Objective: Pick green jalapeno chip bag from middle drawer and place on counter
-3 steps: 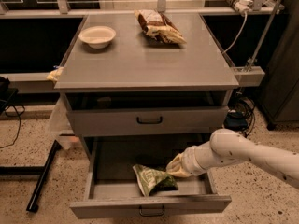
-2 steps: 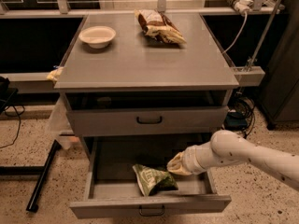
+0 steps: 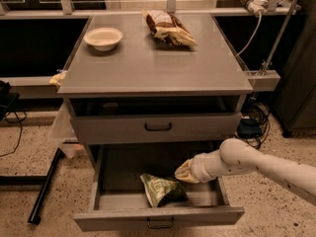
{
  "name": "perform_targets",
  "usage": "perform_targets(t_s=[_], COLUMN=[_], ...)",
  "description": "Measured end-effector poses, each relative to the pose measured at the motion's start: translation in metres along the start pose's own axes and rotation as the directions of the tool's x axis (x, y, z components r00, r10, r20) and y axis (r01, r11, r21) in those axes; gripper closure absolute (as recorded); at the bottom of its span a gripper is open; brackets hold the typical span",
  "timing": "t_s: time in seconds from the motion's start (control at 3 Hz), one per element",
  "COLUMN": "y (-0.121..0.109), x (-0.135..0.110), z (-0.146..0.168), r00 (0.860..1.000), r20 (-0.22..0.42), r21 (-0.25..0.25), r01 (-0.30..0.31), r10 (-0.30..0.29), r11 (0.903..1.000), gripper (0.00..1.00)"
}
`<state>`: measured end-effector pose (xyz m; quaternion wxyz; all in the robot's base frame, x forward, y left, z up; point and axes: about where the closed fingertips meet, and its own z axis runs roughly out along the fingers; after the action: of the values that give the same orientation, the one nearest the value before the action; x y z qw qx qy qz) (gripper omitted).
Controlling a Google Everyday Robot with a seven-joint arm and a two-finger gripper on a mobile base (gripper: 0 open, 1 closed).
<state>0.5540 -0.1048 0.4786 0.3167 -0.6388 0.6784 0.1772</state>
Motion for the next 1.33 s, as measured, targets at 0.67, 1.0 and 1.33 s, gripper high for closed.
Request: perform_targets(t_s=[0.67, 1.0, 1.33], y=[0.000, 0.000, 0.003], x=[0.009, 0.011, 0.019], z=[0.024, 0.038, 0.054], r00=[0.999, 0.998, 0.995], r20=[0.031, 0.064, 0.096], r21=[-0.028, -0.034, -0.037], r01=[-0.011, 0.004, 0.013], r10=[0.011, -0.002, -0.009], r11=[0.9995, 0.9994, 0.9992], gripper=[0.10, 0.11, 0.16])
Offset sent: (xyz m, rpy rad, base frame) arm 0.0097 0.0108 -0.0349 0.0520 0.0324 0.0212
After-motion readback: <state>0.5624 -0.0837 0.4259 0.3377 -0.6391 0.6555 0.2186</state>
